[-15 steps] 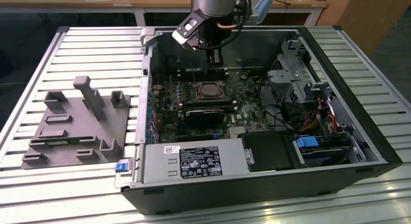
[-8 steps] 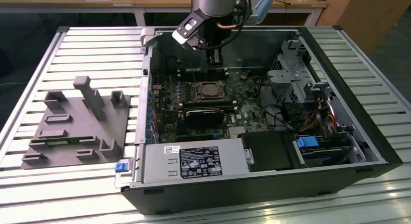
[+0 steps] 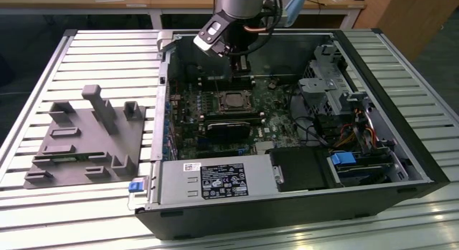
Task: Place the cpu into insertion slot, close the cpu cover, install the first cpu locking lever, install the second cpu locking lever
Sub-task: 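Install the first cpu locking lever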
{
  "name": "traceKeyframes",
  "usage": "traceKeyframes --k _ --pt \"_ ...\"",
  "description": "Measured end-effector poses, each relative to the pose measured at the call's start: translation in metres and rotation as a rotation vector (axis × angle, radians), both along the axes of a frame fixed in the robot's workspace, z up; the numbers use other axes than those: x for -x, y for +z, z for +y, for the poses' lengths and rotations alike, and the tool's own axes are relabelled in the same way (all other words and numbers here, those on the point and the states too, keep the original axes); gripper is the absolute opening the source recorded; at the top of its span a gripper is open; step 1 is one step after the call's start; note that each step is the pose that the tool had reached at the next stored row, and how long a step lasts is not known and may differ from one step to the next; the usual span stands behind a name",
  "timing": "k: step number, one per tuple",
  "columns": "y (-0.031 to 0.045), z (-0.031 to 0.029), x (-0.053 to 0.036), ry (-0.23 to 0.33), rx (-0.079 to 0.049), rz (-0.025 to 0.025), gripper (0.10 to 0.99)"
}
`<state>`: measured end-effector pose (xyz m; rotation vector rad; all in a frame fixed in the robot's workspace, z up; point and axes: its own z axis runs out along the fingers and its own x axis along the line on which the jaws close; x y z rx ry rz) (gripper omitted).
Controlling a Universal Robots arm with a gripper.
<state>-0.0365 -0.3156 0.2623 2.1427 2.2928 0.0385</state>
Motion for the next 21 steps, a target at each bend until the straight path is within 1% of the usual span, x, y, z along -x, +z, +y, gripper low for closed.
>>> traceKeyframes --k 10,12,21 --pt "0.0000 0.0000 0.0000 0.067 0.000 0.0000 0.106" --pt "0.0000 0.0000 0.0000 0.120 0.000 -0.0001 0.106" --pt "0.0000 0.0000 0.0000 0.176 0.000 0.0000 0.106"
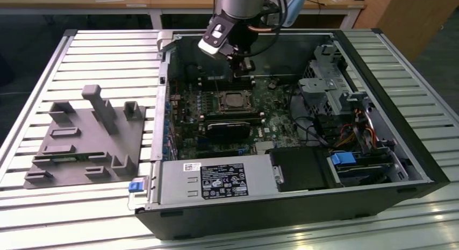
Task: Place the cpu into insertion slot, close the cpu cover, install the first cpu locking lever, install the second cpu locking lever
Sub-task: 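Install the first cpu locking lever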
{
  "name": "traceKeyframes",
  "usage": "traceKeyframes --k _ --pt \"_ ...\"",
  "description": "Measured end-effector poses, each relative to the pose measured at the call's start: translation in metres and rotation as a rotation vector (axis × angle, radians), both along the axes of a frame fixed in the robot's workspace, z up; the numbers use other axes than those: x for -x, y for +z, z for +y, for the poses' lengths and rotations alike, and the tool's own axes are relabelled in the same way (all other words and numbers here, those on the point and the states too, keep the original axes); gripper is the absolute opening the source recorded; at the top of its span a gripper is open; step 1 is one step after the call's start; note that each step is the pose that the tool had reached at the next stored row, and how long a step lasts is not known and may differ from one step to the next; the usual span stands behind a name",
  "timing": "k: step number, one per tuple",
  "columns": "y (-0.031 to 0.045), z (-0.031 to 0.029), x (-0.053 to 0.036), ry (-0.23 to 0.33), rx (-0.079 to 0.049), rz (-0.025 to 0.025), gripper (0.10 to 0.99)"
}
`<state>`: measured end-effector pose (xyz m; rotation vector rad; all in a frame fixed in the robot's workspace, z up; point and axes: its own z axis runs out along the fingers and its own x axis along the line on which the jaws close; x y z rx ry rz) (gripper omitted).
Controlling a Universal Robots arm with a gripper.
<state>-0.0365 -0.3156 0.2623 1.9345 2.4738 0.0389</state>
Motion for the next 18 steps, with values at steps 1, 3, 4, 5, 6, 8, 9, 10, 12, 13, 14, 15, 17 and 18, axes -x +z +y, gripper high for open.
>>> traceKeyframes --k 1,3,4,5,6,8,9,10,12,13,14,15,17,18 --pt "0.0000 0.0000 0.0000 0.006 0.000 0.0000 0.106" --pt "0.0000 0.0000 0.0000 0.018 0.000 0.0000 0.106" --pt "0.0000 0.0000 0.0000 0.024 0.000 0.0000 0.106" --pt "0.0000 0.0000 0.0000 0.029 0.000 0.0000 0.106" --pt "0.0000 0.0000 0.0000 0.035 0.000 0.0000 0.106" --pt "0.0000 0.0000 0.0000 0.047 0.000 0.0000 0.106" --pt "0.0000 0.0000 0.0000 0.052 0.000 0.0000 0.106" --pt "0.0000 0.0000 0.0000 0.058 0.000 0.0000 0.106" --pt "0.0000 0.0000 0.0000 0.069 0.000 0.0000 0.106" --pt "0.0000 0.0000 0.0000 0.074 0.000 0.0000 0.106" --pt "0.0000 0.0000 0.0000 0.080 0.000 0.0000 0.106" --pt "0.0000 0.0000 0.0000 0.085 0.000 0.0000 0.106" --pt "0.0000 0.0000 0.0000 0.096 0.000 0.0000 0.106" --pt "0.0000 0.0000 0.0000 0.102 0.000 0.0000 0.106"
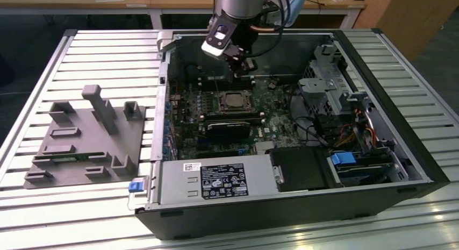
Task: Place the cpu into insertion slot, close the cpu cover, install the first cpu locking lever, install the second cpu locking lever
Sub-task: 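Install the first cpu locking lever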
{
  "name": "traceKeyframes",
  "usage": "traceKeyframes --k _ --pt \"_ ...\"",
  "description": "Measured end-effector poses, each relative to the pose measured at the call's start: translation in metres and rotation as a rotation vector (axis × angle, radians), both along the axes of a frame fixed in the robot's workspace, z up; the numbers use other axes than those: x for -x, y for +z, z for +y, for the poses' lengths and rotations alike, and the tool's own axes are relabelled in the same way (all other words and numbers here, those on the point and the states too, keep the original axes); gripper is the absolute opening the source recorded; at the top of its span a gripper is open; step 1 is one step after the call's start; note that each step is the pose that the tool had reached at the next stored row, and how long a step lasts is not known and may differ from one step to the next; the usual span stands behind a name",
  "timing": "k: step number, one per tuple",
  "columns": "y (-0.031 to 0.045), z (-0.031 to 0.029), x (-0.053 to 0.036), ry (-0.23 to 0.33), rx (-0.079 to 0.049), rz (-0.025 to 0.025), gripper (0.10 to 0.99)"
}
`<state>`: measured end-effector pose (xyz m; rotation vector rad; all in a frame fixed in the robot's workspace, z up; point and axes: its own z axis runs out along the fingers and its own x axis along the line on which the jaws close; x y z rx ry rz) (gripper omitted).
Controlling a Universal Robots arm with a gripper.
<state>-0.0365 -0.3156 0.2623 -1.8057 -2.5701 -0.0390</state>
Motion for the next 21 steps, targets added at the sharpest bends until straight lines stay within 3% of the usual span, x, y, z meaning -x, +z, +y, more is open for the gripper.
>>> traceKeyframes --k 21 --pt "0.0000 -0.0001 0.0000 0.172 0.000 -0.0001 0.106"
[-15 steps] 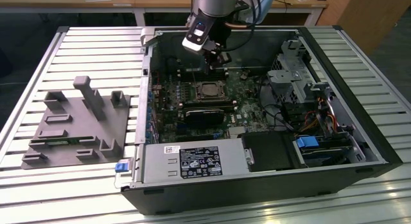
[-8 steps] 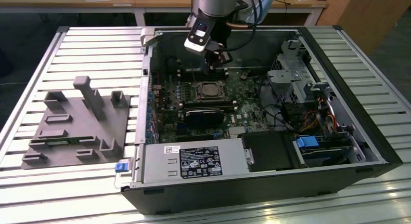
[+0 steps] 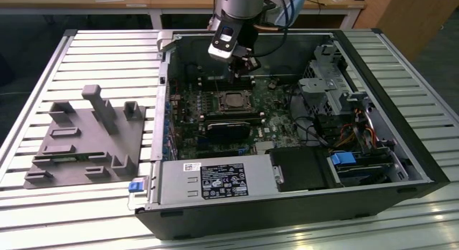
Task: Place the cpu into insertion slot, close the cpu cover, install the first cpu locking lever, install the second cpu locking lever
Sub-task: 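Install the first cpu locking lever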
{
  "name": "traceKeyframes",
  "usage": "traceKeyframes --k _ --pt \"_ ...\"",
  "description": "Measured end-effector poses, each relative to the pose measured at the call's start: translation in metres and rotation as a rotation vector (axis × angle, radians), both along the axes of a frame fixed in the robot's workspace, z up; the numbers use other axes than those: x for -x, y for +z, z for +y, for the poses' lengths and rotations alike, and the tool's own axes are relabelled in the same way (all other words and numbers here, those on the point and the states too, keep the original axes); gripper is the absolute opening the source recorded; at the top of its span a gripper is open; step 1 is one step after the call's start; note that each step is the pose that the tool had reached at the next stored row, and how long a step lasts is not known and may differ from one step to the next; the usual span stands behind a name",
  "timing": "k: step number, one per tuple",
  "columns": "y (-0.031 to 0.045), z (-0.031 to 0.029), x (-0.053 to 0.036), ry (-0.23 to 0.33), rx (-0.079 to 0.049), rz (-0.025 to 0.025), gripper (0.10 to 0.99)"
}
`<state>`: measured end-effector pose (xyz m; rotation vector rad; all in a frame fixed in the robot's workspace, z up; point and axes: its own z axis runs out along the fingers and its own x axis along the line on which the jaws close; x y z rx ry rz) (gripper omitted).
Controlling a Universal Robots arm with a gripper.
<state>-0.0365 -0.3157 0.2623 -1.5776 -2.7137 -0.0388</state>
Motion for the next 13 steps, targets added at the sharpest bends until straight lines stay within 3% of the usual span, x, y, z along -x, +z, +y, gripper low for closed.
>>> traceKeyframes --k 13 --pt "0.0000 0.0000 0.0001 0.190 0.000 0.0000 0.106"
